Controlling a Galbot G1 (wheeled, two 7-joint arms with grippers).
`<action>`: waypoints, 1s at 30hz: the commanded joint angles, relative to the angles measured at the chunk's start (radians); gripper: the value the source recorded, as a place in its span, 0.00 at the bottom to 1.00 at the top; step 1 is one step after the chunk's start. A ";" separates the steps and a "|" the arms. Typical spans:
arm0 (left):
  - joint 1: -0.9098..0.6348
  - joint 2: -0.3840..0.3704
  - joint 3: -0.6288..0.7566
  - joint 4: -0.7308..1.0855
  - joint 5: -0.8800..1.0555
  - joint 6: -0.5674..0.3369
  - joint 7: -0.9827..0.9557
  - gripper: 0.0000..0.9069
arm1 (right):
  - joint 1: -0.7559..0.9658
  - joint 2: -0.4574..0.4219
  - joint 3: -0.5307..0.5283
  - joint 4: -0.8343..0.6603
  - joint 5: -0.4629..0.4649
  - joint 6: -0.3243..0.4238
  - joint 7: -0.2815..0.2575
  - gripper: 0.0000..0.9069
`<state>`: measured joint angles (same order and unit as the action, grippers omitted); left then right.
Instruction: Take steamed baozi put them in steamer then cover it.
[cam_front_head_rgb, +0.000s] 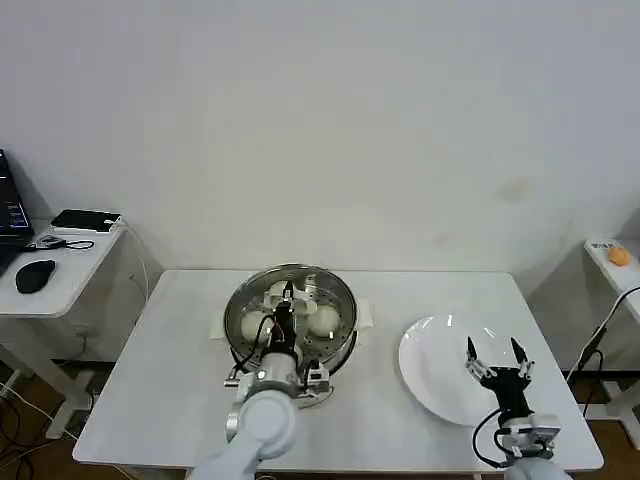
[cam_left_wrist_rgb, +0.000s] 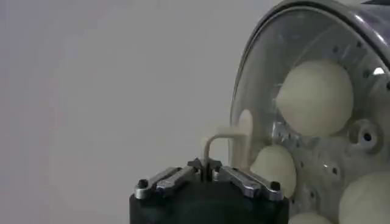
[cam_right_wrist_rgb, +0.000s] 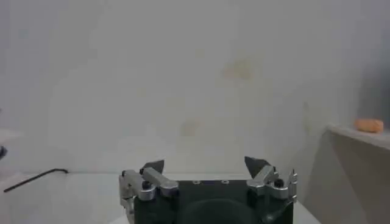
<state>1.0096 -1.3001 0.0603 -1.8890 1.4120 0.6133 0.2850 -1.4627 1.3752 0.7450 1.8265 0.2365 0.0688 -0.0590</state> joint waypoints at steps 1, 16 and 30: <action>0.011 0.003 -0.013 -0.036 -0.024 -0.001 -0.010 1.00 | 0.003 0.001 -0.001 -0.005 -0.002 0.002 0.000 1.00; 0.141 0.058 -0.075 -0.280 -0.116 -0.002 0.066 1.00 | 0.011 -0.007 -0.015 -0.018 -0.010 -0.003 0.000 1.00; 0.242 0.122 -0.222 -0.494 -0.403 -0.004 -0.024 1.00 | -0.001 -0.051 -0.040 0.004 0.041 -0.021 0.014 1.00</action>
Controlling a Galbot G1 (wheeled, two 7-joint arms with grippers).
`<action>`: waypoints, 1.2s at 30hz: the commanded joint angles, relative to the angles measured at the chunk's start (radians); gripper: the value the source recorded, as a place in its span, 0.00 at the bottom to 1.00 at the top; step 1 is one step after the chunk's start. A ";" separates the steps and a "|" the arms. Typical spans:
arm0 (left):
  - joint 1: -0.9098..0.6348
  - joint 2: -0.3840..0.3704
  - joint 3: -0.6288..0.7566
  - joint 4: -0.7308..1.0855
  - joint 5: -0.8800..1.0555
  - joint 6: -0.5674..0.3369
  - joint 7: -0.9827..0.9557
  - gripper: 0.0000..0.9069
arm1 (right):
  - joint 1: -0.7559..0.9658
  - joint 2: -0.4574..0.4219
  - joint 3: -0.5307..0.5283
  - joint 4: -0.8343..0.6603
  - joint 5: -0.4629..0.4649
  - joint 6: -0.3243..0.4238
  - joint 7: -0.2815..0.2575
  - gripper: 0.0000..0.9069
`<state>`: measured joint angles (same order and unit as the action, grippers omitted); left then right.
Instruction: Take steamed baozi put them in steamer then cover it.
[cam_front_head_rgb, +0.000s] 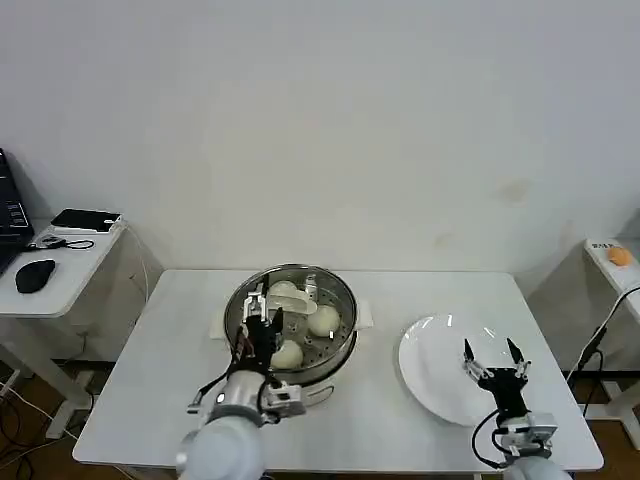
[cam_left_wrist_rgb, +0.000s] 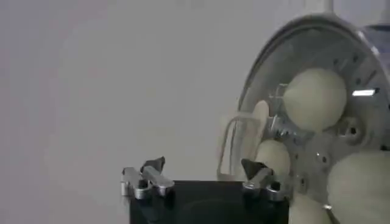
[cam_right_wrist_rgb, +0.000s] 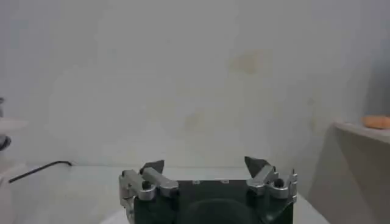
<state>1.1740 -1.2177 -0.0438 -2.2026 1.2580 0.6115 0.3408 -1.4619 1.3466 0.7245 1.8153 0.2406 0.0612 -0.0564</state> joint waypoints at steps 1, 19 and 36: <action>0.087 0.041 -0.165 -0.178 -0.345 -0.010 -0.146 1.00 | -0.002 -0.026 -0.028 0.023 0.040 -0.016 0.013 1.00; 0.325 0.020 -0.737 0.236 -1.278 -0.577 -0.308 1.00 | 0.011 -0.081 -0.187 0.026 0.065 -0.093 0.059 1.00; 0.402 -0.027 -0.705 0.340 -1.254 -0.605 -0.266 1.00 | 0.028 -0.107 -0.218 -0.006 0.042 -0.075 0.041 1.00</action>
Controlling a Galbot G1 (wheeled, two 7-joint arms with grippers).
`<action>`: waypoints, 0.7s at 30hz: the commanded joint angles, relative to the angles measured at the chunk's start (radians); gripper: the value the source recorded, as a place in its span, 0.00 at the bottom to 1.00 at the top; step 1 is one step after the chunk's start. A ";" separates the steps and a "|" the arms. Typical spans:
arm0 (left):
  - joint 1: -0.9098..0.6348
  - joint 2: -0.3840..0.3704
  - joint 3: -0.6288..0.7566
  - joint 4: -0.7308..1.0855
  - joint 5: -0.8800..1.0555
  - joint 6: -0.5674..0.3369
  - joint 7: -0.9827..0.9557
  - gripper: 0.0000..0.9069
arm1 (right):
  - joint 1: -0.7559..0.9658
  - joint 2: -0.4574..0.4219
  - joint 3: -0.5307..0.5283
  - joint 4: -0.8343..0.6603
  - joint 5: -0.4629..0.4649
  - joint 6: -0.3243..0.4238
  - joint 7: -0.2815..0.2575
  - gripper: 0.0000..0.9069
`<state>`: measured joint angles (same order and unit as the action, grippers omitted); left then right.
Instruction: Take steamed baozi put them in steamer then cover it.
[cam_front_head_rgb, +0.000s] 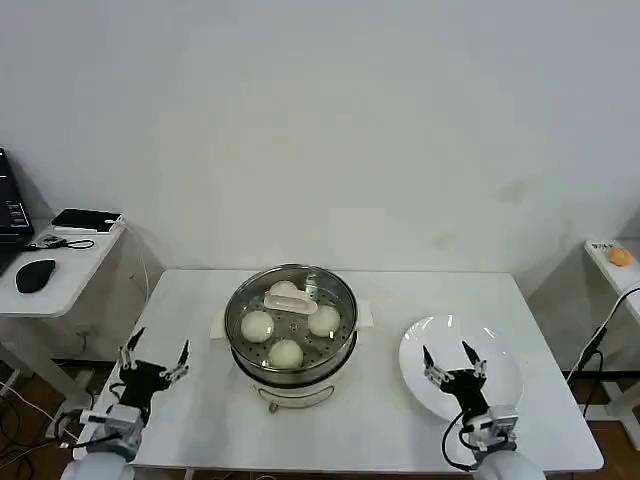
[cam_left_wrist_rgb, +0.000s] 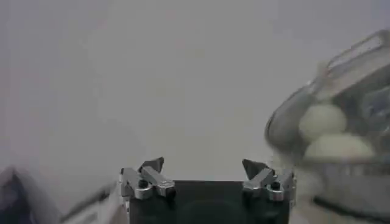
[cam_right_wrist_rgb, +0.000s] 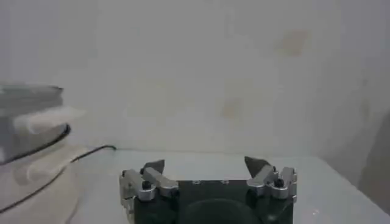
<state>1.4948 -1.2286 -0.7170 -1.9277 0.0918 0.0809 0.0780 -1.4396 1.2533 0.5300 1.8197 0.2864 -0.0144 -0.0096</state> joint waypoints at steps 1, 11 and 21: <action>0.084 -0.019 -0.030 0.064 -0.098 -0.077 -0.006 1.00 | 0.007 -0.014 -0.021 -0.008 -0.009 -0.001 -0.008 1.00; 0.105 0.000 -0.054 0.044 -0.129 -0.071 0.015 1.00 | 0.025 0.020 0.018 -0.040 -0.014 0.026 0.000 1.00; 0.089 -0.011 -0.054 0.024 -0.149 -0.071 0.025 1.00 | 0.002 0.024 0.072 0.013 -0.034 0.007 0.009 1.00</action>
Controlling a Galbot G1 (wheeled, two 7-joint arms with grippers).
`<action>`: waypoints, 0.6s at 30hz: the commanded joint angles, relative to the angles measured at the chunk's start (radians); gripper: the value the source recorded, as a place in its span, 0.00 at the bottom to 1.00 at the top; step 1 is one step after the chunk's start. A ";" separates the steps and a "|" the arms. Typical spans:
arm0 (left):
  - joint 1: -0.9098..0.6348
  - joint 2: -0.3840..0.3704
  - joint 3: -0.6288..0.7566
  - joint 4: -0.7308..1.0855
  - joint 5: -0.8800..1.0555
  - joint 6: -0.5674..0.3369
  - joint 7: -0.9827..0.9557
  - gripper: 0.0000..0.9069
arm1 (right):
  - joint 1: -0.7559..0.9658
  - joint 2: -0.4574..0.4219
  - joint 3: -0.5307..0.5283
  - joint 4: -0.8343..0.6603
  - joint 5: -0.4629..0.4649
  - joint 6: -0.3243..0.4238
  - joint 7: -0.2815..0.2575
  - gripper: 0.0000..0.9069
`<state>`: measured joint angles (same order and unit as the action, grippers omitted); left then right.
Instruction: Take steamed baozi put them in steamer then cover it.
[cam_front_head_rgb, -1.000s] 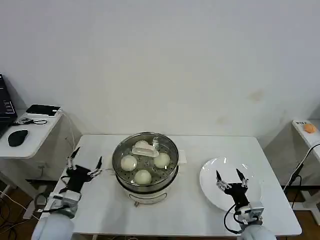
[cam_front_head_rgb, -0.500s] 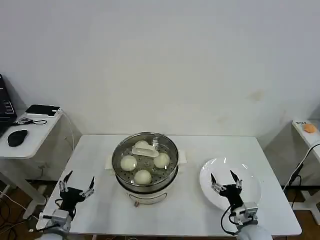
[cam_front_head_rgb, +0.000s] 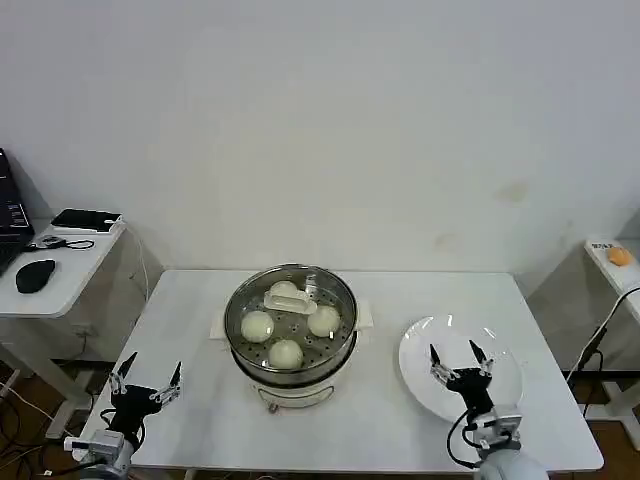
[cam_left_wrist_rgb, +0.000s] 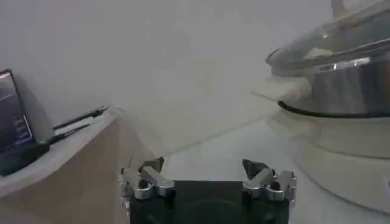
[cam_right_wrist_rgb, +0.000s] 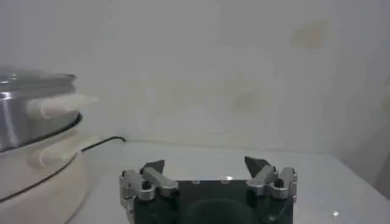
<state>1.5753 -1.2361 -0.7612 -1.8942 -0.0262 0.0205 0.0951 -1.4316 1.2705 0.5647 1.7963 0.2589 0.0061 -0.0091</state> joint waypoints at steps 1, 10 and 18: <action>0.008 -0.005 -0.009 -0.012 -0.031 -0.011 0.009 1.00 | -0.006 0.007 0.038 0.039 -0.011 -0.018 0.008 1.00; 0.024 -0.005 -0.013 -0.024 -0.026 -0.014 0.019 1.00 | -0.015 0.019 0.034 0.041 -0.032 -0.019 0.005 1.00; 0.024 0.003 -0.018 -0.023 -0.028 -0.015 0.025 1.00 | -0.021 0.024 0.038 0.048 -0.039 -0.021 0.003 1.00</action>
